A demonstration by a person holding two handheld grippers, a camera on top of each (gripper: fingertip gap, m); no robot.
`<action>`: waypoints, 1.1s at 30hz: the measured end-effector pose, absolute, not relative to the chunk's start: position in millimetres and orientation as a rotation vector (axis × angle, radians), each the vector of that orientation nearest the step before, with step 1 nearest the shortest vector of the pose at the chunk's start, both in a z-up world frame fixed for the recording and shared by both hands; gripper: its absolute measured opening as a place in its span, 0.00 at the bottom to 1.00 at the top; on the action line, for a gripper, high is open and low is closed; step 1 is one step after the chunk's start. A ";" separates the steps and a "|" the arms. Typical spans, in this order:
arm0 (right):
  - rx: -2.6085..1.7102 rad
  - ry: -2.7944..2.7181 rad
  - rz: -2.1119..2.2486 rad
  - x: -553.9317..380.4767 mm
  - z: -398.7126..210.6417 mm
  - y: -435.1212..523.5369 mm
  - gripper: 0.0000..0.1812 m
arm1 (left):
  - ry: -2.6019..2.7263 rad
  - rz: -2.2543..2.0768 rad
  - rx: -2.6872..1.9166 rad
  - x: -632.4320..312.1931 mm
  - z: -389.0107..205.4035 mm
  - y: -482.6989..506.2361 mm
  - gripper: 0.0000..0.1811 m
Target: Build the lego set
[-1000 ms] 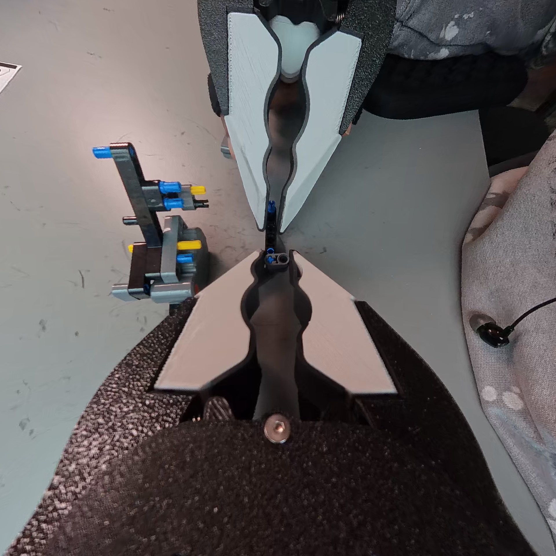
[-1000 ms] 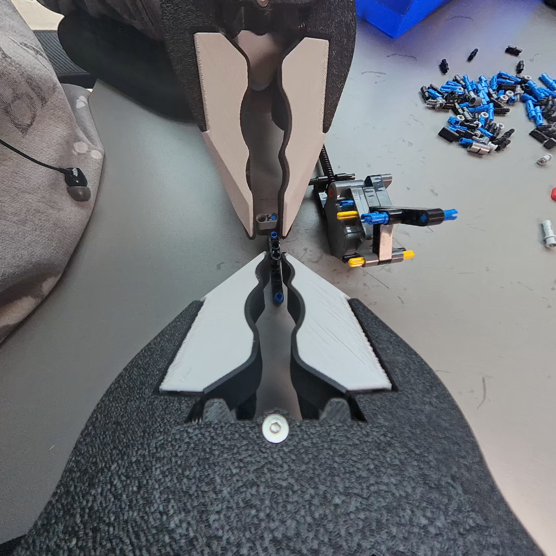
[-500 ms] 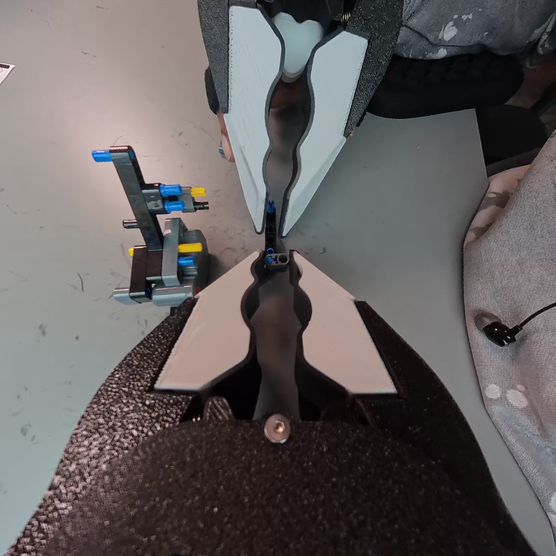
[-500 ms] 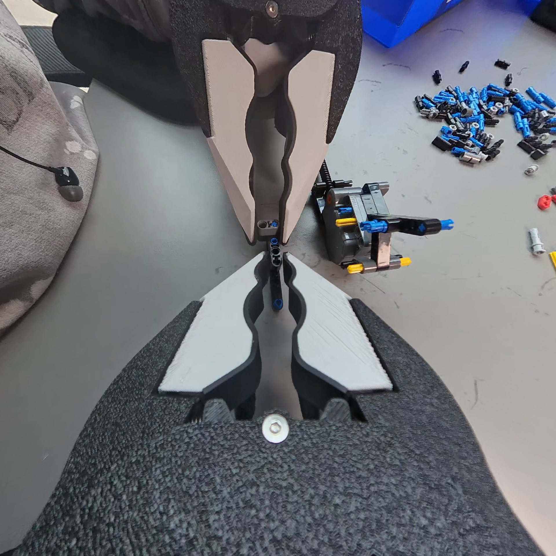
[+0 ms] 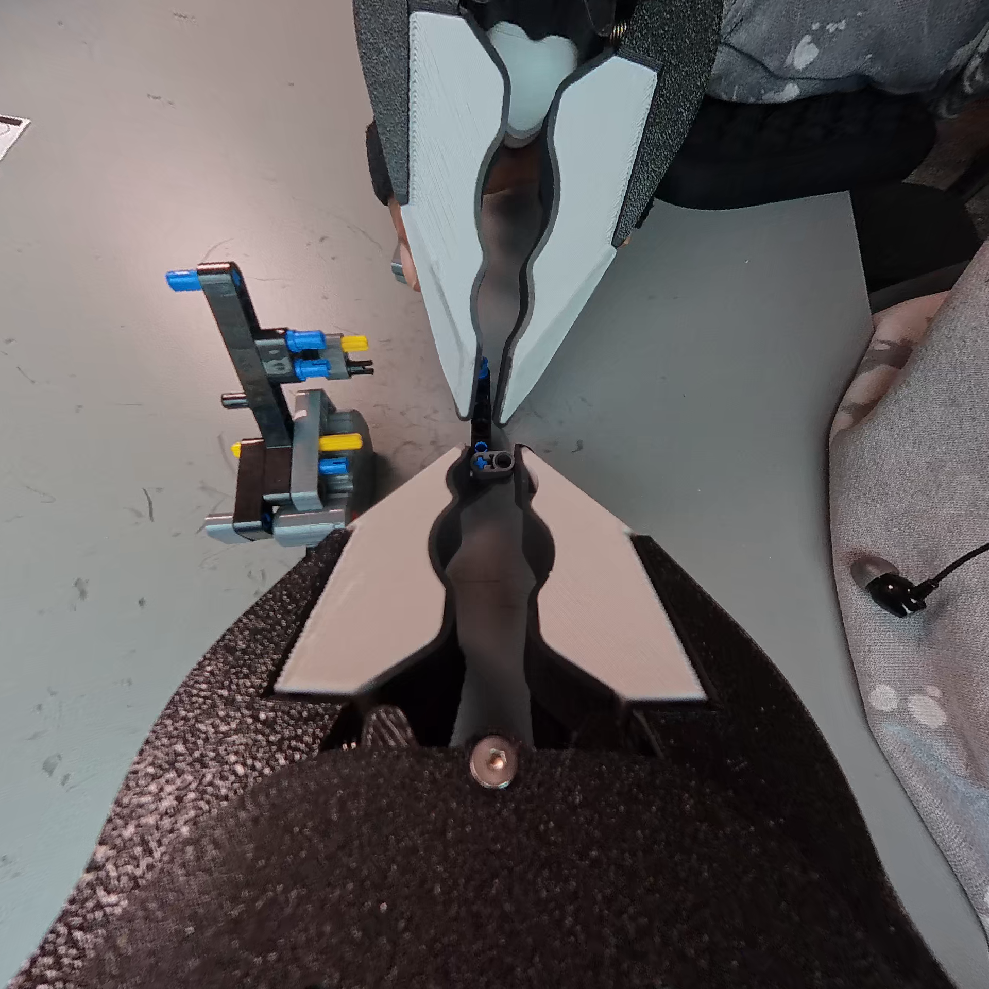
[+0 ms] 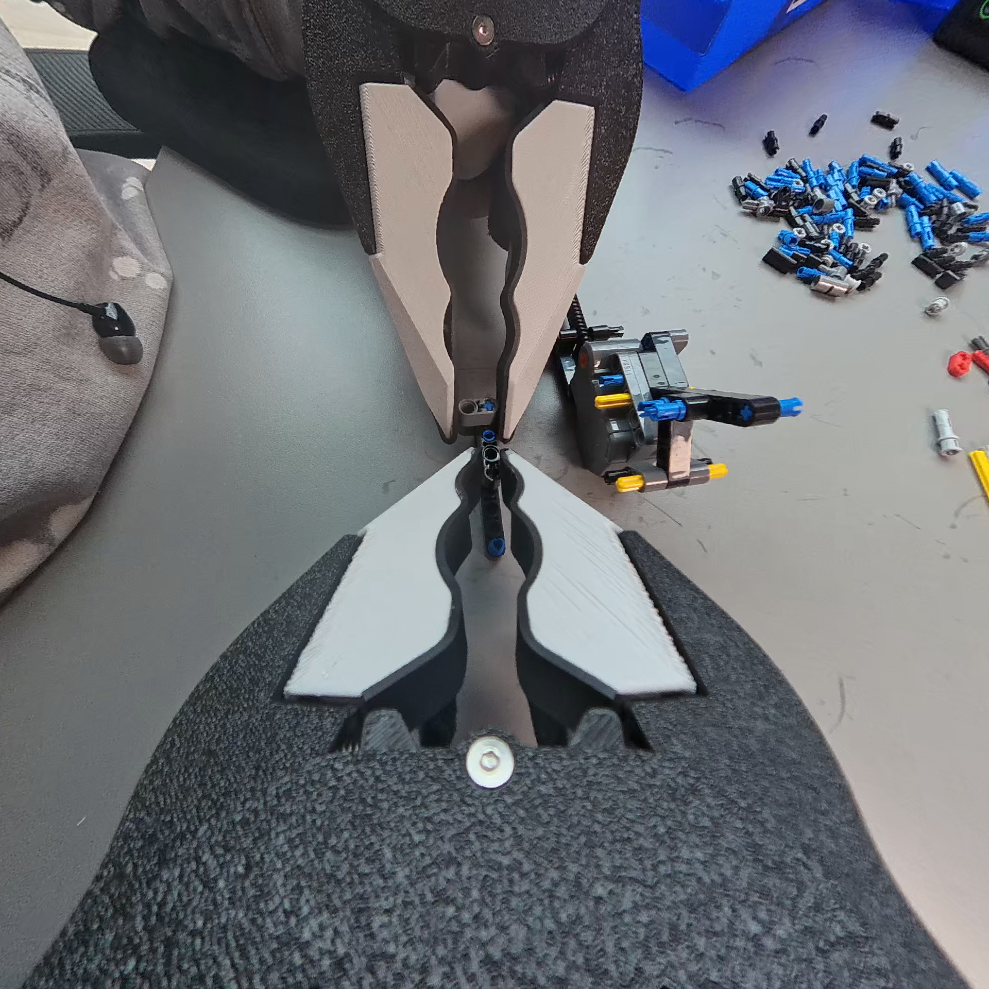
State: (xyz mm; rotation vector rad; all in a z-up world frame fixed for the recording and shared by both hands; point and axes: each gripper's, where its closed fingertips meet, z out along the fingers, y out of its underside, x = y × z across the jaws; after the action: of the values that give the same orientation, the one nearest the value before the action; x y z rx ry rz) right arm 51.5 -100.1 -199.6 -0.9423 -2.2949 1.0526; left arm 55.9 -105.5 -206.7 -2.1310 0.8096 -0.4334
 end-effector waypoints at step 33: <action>-0.801 -2.374 1.038 56.9 -200.9 -110.2 0.04 | 0.885 -0.338 -2.201 41.2 -223.2 -117.7 0.07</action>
State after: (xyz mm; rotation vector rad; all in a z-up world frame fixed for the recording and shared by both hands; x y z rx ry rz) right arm 56.9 -110.2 -200.9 -0.8008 -2.3742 1.0384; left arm 41.2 -117.7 -223.2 -2.2008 0.8852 -0.3385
